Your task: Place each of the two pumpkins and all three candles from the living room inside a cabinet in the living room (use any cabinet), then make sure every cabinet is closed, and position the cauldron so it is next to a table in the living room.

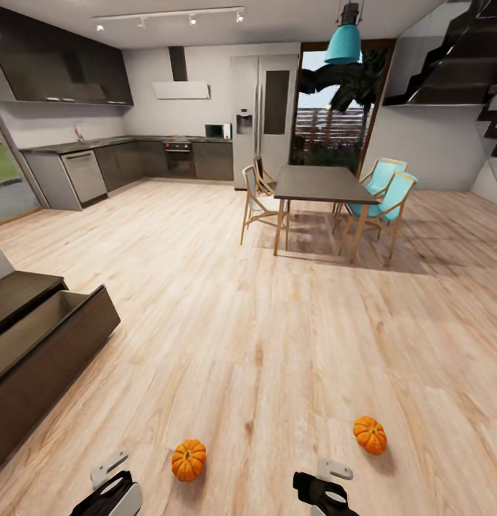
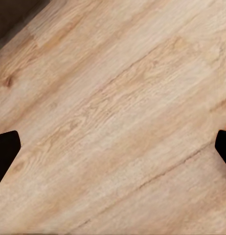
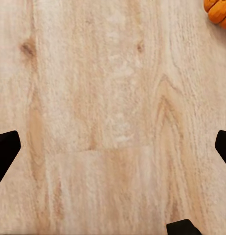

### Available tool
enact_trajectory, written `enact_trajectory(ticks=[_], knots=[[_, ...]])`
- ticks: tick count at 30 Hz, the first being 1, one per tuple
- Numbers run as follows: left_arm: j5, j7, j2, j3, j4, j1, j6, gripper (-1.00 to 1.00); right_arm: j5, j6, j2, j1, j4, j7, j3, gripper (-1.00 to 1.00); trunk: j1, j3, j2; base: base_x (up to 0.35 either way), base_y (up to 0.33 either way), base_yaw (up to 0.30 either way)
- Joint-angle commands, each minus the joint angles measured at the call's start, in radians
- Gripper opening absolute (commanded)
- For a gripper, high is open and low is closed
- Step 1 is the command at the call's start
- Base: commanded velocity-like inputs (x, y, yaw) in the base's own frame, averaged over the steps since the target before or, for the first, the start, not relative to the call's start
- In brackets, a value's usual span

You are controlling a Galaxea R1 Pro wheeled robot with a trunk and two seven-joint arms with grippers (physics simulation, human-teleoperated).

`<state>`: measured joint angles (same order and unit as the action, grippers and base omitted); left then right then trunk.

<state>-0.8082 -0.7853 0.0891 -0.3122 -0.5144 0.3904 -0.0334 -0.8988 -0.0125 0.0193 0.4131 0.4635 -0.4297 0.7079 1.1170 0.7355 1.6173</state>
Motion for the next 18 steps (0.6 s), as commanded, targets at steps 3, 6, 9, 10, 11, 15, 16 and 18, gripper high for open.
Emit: enact_trajectory(ticks=[3, 6, 9, 10, 11, 15, 16, 18], knots=[[-0.009, -0.006, 0.001, -0.008, -0.001, 0.001, -0.003, 1.0, -0.008, -0.001, -0.001, 0.001, 0.001, -0.007, 0.008, 1.0, 0.0, 0.001, 0.0, 0.0, 0.0, 0.288], [-0.009, -0.006, 0.001, -0.008, -0.001, 0.001, -0.003, 1.0, -0.008, -0.001, -0.001, 0.001, 0.001, -0.007, 0.008, 1.0, 0.0, 0.001, 0.0, 0.0, 0.0, 0.288], [-0.009, -0.006, 0.001, -0.008, -0.001, 0.001, -0.003, 1.0, -0.008, -0.001, -0.001, 0.001, 0.001, -0.007, 0.008, 1.0, 0.0, 0.001, 0.0, 0.0, 0.0, 0.288], [-0.009, -0.006, 0.001, -0.008, -0.001, 0.001, -0.003, 1.0, -0.008, -0.001, -0.001, 0.001, 0.001, -0.007, 0.008, 1.0, 0.0, 0.001, 0.0, 0.0, 0.0, 0.288], [-0.009, -0.006, 0.001, -0.008, -0.001, 0.001, -0.003, 1.0, -0.008, -0.001, -0.001, 0.001, 0.001, -0.007, 0.008, 1.0, 0.0, 0.001, 0.0, 0.0, 0.0, 0.288], [-0.009, -0.006, 0.001, -0.008, -0.001, 0.001, -0.003, 1.0, -0.006, -0.002, -0.001, 0.001, 0.004, -0.007, 0.008, 1.0, 0.0, 0.001, 0.0, 0.0, 0.0, 0.288], [-0.009, -0.006, 0.001, -0.008, -0.001, 0.001, -0.003, 1.0, -0.006, -0.002, -0.001, 0.001, 0.004, -0.007, 0.008, 1.0, 0.0, 0.001, 0.0, 0.0, 0.0, 0.288], [-0.009, -0.006, 0.001, -0.008, -0.001, 0.001, -0.003, 1.0, -0.006, -0.002, -0.001, 0.001, 0.004, -0.007, 0.008, 1.0, 0.0, 0.001, 0.0, 0.0, 0.0, 0.288]])
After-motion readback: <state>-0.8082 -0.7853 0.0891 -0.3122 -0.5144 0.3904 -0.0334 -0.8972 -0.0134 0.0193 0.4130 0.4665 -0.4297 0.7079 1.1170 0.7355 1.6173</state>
